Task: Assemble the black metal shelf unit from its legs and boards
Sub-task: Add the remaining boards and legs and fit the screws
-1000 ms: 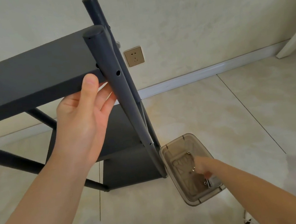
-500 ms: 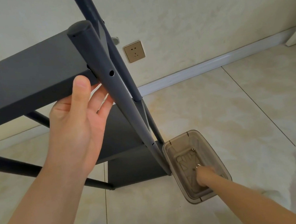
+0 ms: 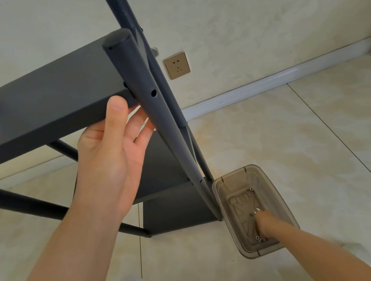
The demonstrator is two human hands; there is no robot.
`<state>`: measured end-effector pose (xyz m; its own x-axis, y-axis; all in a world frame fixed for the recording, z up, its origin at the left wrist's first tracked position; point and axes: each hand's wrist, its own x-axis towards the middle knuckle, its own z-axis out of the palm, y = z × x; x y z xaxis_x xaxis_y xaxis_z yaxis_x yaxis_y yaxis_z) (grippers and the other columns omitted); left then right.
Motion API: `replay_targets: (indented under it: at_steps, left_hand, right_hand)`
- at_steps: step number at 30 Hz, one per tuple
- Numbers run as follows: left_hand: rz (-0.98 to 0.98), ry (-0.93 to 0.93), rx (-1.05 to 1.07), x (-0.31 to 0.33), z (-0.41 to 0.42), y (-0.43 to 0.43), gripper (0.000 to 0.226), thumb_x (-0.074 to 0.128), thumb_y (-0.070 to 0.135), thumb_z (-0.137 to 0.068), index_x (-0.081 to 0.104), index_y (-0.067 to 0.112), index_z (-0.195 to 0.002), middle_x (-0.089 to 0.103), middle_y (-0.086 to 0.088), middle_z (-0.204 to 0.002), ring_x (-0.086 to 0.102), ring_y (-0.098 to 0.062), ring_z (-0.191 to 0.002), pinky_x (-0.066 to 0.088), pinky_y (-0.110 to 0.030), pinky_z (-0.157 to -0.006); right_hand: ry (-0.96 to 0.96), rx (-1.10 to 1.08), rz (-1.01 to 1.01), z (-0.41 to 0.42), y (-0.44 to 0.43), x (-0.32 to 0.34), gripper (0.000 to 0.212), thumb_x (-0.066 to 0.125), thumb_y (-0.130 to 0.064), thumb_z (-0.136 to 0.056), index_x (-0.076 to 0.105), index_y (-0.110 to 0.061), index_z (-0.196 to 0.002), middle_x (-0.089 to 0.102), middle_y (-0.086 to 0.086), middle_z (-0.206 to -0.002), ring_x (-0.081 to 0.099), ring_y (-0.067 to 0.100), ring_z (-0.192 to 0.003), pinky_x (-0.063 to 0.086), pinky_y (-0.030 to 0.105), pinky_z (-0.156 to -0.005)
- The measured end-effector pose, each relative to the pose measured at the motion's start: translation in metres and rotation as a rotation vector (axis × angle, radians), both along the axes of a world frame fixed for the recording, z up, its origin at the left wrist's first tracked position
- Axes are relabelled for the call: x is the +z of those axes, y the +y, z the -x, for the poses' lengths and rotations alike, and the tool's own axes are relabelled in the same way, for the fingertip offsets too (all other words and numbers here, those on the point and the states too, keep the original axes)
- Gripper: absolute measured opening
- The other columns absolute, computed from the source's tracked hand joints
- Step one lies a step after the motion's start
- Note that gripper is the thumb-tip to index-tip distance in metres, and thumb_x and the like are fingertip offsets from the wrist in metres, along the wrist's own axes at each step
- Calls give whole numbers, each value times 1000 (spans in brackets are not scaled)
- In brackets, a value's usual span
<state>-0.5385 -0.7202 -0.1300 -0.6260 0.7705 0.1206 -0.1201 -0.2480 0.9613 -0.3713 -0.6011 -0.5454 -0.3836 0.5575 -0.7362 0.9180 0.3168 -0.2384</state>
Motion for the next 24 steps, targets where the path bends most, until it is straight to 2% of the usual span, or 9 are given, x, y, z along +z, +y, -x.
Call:
replay_targets:
  at_steps: [2, 3, 5, 7, 10, 15, 19, 21, 24]
  left_hand:
    - [0, 11, 0, -1, 1, -1, 38, 68, 46, -74, 69, 23, -104, 71, 3, -124, 65, -18, -121, 53, -32, -100]
    - [-2, 14, -3, -1, 2, -1, 41, 68, 47, -74, 67, 22, -106, 71, 3, -125, 65, -18, -121, 53, -32, -100]
    - [-11, -2, -5, -1, 2, 0, 41, 68, 47, -73, 66, 21, -105, 72, 3, -123, 65, -18, -121, 54, -33, -99]
    - [-23, -23, -3, -1, 2, 1, 40, 69, 46, -73, 68, 21, -104, 73, 3, -121, 66, -18, -119, 55, -32, -97]
    - [-39, -19, -9, -3, 2, 1, 40, 67, 43, -76, 65, 18, -107, 73, 3, -120, 66, -19, -120, 55, -33, -98]
    - [-34, -40, -10, -3, 1, 1, 36, 60, 37, -84, 63, 15, -113, 72, -1, -124, 66, -18, -118, 56, -30, -94]
    - [7, -51, 38, -4, 2, 1, 35, 62, 39, -80, 65, 17, -107, 75, 2, -116, 70, -14, -112, 58, -25, -87]
    - [3, -62, 37, -4, 2, 1, 34, 63, 39, -79, 65, 17, -106, 75, 3, -114, 70, -13, -111, 58, -25, -86]
    - [-11, -77, 22, -1, 1, 1, 31, 64, 37, -80, 66, 19, -105, 76, 4, -113, 71, -12, -108, 58, -22, -80]
  right_hand:
    - [-11, 42, 32, 1, 3, 11, 7, 51, -9, -96, 54, -8, -90, 56, 16, -103, 54, 24, -93, 43, 30, -77]
    - [24, -32, 75, 3, 6, 15, 14, 55, -7, -93, 49, -12, -81, 56, 12, -101, 58, 24, -95, 44, 28, -76]
    - [54, -90, 133, 2, 10, 27, 14, 62, -8, -91, 50, -12, -86, 58, 10, -97, 63, 24, -99, 47, 28, -73]
    - [100, -64, 142, 4, 12, 38, 13, 65, -10, -90, 52, -9, -93, 62, 12, -94, 64, 26, -90, 51, 31, -70]
    - [188, -194, 232, 8, 15, 48, 13, 60, -10, -96, 53, -7, -86, 72, 15, -92, 71, 23, -76, 59, 32, -65]
    - [173, -254, 222, 8, 22, 70, 27, 44, -16, -103, 50, -8, -79, 59, 11, -74, 59, 22, -63, 58, 31, -56]
    - [105, -150, 181, 10, 28, 101, 19, 41, -4, -99, 49, -6, -82, 53, 15, -75, 50, 28, -61, 50, 27, -47]
    - [78, -77, 149, 15, 33, 125, 28, 44, 5, -93, 43, -11, -71, 49, 14, -72, 47, 30, -67, 43, 24, -41]
    - [123, 86, 36, 25, 46, 169, 29, 51, 5, -91, 42, -14, -71, 56, 14, -89, 56, 28, -72, 52, 29, -62]
